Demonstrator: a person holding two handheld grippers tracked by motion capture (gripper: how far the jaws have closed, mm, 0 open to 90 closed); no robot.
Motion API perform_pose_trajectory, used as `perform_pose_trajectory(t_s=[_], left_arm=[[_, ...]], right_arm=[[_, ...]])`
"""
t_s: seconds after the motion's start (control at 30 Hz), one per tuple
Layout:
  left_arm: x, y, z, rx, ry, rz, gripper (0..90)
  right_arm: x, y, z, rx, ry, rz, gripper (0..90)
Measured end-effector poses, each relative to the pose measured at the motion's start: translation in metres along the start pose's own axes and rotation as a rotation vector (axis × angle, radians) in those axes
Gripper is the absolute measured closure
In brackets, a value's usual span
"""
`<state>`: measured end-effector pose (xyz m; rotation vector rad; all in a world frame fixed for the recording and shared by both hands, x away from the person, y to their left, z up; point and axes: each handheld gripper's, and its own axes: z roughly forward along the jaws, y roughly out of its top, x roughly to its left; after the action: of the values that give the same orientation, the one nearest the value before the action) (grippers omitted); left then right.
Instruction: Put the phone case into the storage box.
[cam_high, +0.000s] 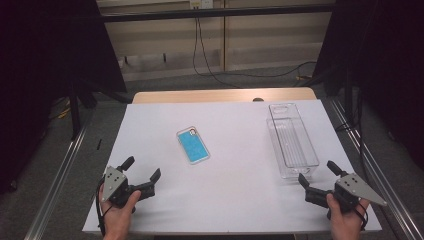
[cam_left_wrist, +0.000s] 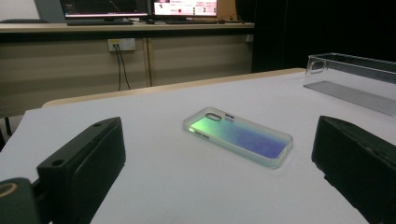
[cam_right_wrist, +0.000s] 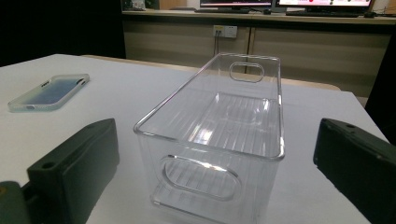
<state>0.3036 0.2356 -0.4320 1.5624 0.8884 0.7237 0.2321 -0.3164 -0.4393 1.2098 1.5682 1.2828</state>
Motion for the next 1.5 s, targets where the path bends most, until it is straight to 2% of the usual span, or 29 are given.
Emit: perform_pose_trajectory(t_s=[0.1,0.17,0.23,0.33,0.4,0.47,0.53,0.63,0.67,0.87,0.9,0.93,1.0,1.1,1.23,1.27,1.47,1.5], left_arm=[[-0.002,0.0,0.001,0.008,-0.005,-0.01,2.8],[-0.004,0.001,0.002,0.021,-0.008,0.017,2.8],[-0.007,0.002,0.003,0.025,-0.025,0.002,2.8],[-0.008,0.002,0.007,0.034,-0.048,0.006,2.8],[-0.009,0.002,0.01,0.04,-0.061,-0.013,2.5],[-0.009,0.002,0.012,0.051,-0.065,-0.008,2.3],[-0.01,0.003,0.014,0.042,-0.075,-0.022,2.3],[-0.011,0.005,0.016,0.039,-0.093,-0.02,2.4],[-0.01,0.006,0.017,0.042,-0.1,-0.008,2.6],[-0.014,0.011,0.023,0.077,-0.131,0.013,5.0],[-0.015,0.012,0.023,0.074,-0.129,0.013,5.0],[-0.017,0.012,0.024,0.066,-0.132,-0.004,4.9],[-0.018,0.013,0.025,0.055,-0.175,-0.047,3.1],[-0.02,0.015,0.029,0.039,-0.182,-0.073,3.0],[-0.024,0.015,0.038,0.022,-0.205,-0.058,2.4],[-0.025,0.015,0.04,0.015,-0.21,-0.044,2.2],[-0.026,0.017,0.047,-0.004,-0.217,-0.028,1.6],[-0.026,0.018,0.048,-0.013,-0.208,-0.024,1.6]], right_arm=[[0.0,0.0,0.0,-0.003,0.003,0.003,0.1],[-0.001,0.0,-0.001,-0.003,0.003,0.007,0.1],[0.0,0.001,-0.003,-0.014,0.003,0.011,0.2],[0.001,0.001,-0.005,-0.015,0.003,-0.007,0.1],[0.0,0.0,-0.004,-0.004,0.01,-0.003,0.1],[0.001,0.0,-0.003,-0.001,0.011,0.0,0.1],[0.002,-0.001,-0.003,0.004,0.017,-0.001,0.2],[0.005,-0.001,-0.003,0.008,0.026,-0.005,0.2],[0.006,-0.001,-0.003,0.01,0.026,-0.007,0.2],[0.009,-0.001,-0.002,0.025,0.024,-0.011,0.5],[0.009,-0.001,-0.002,0.025,0.023,-0.011,0.5],[0.009,-0.001,-0.002,0.025,0.02,-0.012,0.5],[0.01,-0.001,-0.001,0.033,0.023,-0.011,0.6],[0.01,-0.001,-0.001,0.029,0.024,-0.009,0.5],[0.009,-0.002,-0.002,0.03,0.026,-0.006,0.6],[0.009,-0.001,-0.002,0.028,0.026,-0.006,0.6],[0.009,-0.001,-0.002,0.032,0.029,-0.008,0.5],[0.009,-0.001,-0.002,0.032,0.029,-0.008,0.5]])
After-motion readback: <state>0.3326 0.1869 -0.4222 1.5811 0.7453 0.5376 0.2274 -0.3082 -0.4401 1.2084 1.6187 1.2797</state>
